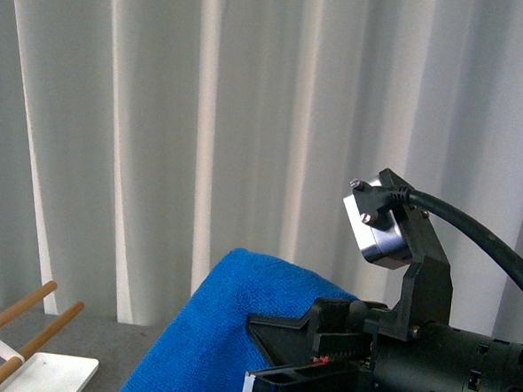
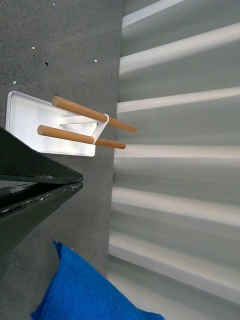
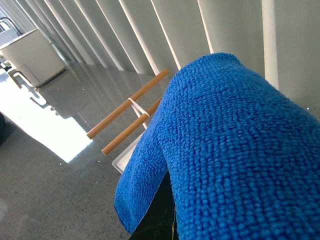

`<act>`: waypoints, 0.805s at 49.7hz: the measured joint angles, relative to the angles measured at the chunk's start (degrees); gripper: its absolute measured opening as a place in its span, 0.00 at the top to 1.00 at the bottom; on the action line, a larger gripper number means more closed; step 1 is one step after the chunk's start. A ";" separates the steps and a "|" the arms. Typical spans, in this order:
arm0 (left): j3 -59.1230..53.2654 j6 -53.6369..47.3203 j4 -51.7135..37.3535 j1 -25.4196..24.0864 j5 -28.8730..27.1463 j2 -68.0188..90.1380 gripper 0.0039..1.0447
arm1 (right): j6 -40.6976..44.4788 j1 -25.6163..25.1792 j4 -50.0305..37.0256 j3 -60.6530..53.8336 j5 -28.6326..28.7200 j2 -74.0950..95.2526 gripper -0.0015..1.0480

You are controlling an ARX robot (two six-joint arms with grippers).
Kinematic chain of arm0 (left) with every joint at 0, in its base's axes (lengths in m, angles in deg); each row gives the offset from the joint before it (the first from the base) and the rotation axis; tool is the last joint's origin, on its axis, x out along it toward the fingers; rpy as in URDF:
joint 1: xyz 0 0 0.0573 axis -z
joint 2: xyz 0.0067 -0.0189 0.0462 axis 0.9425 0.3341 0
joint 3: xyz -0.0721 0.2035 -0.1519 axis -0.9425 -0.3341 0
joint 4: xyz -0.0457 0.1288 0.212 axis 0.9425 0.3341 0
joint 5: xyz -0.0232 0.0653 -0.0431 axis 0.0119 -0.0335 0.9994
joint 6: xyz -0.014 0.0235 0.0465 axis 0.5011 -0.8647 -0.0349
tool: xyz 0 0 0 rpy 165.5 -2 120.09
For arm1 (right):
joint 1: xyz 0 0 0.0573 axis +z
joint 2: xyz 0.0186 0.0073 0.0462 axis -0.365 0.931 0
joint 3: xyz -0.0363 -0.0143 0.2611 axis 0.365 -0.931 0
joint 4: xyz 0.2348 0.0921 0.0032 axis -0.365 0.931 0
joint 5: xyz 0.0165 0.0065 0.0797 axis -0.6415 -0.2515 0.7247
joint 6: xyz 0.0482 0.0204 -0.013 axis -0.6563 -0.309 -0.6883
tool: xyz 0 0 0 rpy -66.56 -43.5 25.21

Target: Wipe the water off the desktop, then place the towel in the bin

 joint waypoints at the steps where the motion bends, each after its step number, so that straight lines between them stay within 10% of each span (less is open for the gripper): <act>1: 0.00 0.00 0.44 0.00 0.00 -0.46 0.97 | 0.00 0.04 0.11 0.00 0.00 0.00 0.97; 40: 0.02 -0.02 17.73 0.00 0.00 -17.38 0.97 | 0.59 1.18 1.51 0.00 0.61 -0.48 0.97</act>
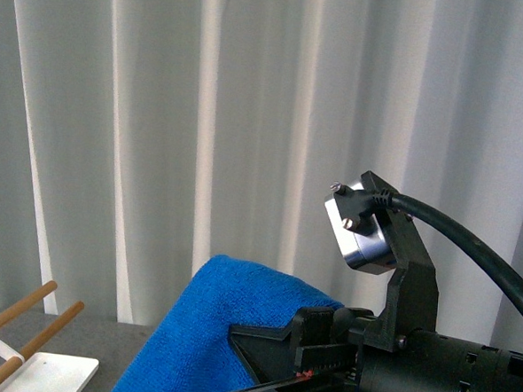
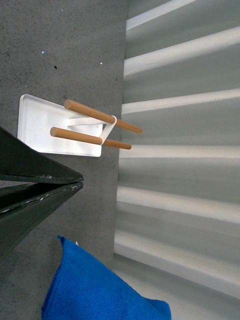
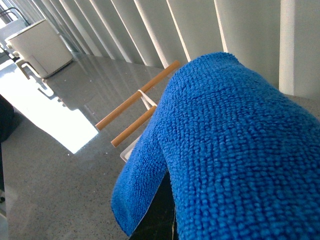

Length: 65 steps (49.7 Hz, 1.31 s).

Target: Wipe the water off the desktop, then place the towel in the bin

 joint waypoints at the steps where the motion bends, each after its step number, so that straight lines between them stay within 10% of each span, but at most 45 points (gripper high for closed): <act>1: 0.00 0.00 0.00 0.00 0.00 0.00 0.97 | -0.02 -0.04 0.02 0.00 -0.07 0.00 0.97; 31: 0.00 -0.04 0.04 0.00 0.02 0.00 0.05 | 15.85 -10.62 33.92 5.81 -17.97 21.16 0.97; 50: 0.00 -0.11 0.04 0.00 0.00 0.00 0.06 | 21.22 -12.52 45.40 21.68 -25.59 25.22 0.97; 65: 0.00 -0.11 0.04 0.00 0.00 -0.02 0.06 | 19.32 -2.36 51.78 33.68 -25.27 29.09 0.97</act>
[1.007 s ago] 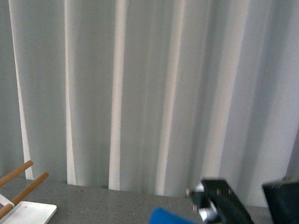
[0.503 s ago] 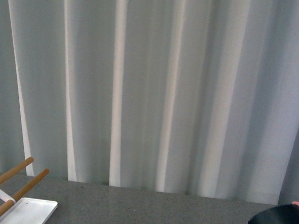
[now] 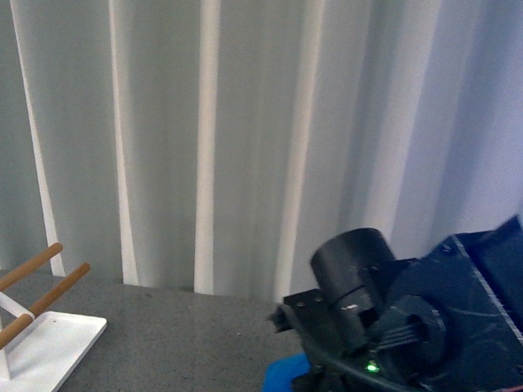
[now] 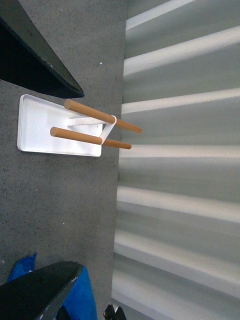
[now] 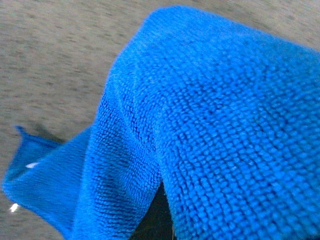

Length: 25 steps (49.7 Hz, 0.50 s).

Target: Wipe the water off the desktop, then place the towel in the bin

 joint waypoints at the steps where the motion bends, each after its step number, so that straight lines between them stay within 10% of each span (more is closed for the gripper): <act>1: 0.00 0.00 0.00 0.00 0.00 0.00 0.06 | -0.15 0.46 0.15 0.28 -0.02 0.13 0.97; 25: 0.00 0.00 0.00 0.00 0.00 0.00 0.06 | -4.46 11.30 -4.98 -6.14 4.33 0.22 0.97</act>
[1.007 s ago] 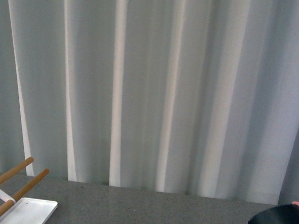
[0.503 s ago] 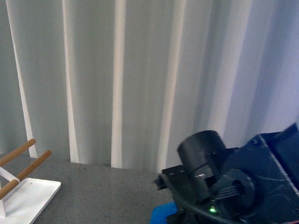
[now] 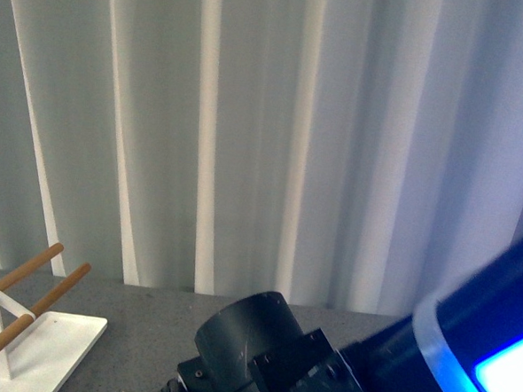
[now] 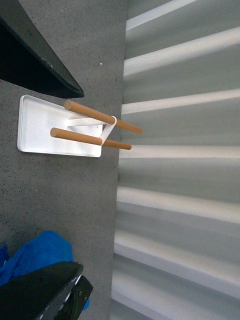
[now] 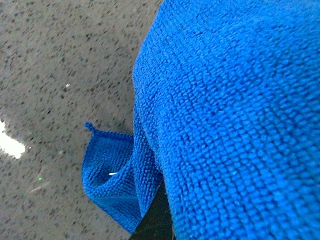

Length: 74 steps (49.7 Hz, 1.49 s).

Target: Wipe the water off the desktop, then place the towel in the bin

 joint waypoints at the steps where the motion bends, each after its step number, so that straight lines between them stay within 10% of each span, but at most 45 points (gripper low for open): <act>1: 0.00 0.00 0.00 0.00 0.00 0.00 0.06 | -0.20 0.04 -0.26 -0.55 0.09 -0.35 0.97; 20: 0.00 -0.02 0.00 0.00 0.00 0.00 0.06 | 2.36 -10.99 6.51 -12.79 -4.37 -24.57 0.97; 52: 0.00 -0.02 0.00 0.00 0.02 0.00 0.06 | 17.57 -38.38 33.11 19.45 -27.63 -38.32 0.97; 74: 0.00 -0.02 0.00 0.00 0.00 0.00 0.06 | 22.23 -49.77 29.75 13.53 -22.67 -40.09 0.97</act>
